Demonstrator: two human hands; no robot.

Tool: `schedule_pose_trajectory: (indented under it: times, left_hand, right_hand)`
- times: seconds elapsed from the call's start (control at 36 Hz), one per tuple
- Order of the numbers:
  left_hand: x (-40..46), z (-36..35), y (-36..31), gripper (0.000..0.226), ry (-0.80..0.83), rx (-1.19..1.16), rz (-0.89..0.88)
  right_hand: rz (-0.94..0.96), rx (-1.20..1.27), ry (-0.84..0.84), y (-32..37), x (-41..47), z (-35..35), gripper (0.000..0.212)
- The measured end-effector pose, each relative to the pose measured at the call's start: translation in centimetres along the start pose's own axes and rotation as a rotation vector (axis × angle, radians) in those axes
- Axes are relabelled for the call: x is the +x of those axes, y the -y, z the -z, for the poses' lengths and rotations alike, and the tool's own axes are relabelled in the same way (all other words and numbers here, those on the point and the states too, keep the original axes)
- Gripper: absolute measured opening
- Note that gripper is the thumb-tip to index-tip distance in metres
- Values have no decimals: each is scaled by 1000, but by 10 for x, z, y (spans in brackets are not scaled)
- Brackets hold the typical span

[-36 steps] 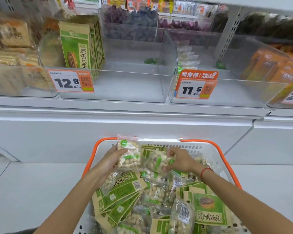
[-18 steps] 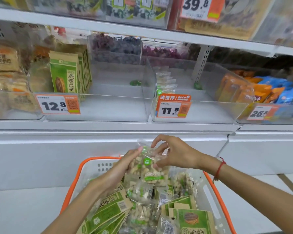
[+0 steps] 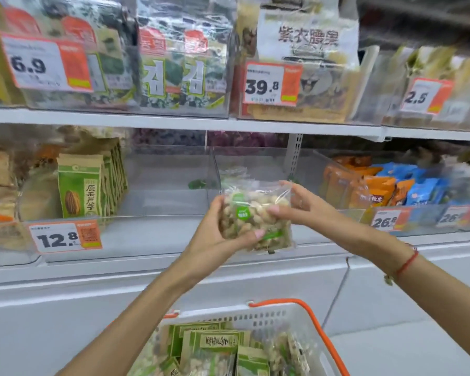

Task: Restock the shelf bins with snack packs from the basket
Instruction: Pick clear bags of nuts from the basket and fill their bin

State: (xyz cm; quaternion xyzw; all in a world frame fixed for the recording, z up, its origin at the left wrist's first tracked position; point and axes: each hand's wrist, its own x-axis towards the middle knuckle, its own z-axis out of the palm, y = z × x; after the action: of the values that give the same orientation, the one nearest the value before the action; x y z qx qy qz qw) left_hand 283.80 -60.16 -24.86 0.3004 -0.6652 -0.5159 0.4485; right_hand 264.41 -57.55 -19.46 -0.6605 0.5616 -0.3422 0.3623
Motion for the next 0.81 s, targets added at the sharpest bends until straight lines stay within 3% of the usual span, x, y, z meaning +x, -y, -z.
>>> schedule_pose_trajectory:
  times: [0.06, 0.11, 0.28, 0.36, 0.53, 0.67, 0.75, 0.81]
  left_hand:
    - [20, -3, -14, 56, 33, 1, -27]
    - [40, -4, -25, 56, 52, 63, -63]
    - [94, 9, -30, 64, -66, 682, -109]
    - [107, 20, -27, 78, -2, 744, -49]
    - [123, 26, -39, 71, -34, 880, -40]
    - [138, 30, -43, 61, 125, 932, 103]
    - [150, 32, -39, 69, 192, 991, 145]
    - [158, 35, -35, 75, 240, 1073, 205]
  right_hand:
    - [108, 15, 33, 7, 6, 13, 48]
    - [213, 2, -30, 12, 17, 27, 36]
    - [340, -243, -187, 3, 57, 49, 42]
    - [349, -351, -230, -8, 71, 52, 38]
    - [364, -309, -216, -13, 92, 55, 37]
    - [232, -328, -110, -16, 115, 64, 67]
    - [143, -309, -37, -20, 127, 63, 47]
    - [46, -320, 39, -22, 134, 59, 47]
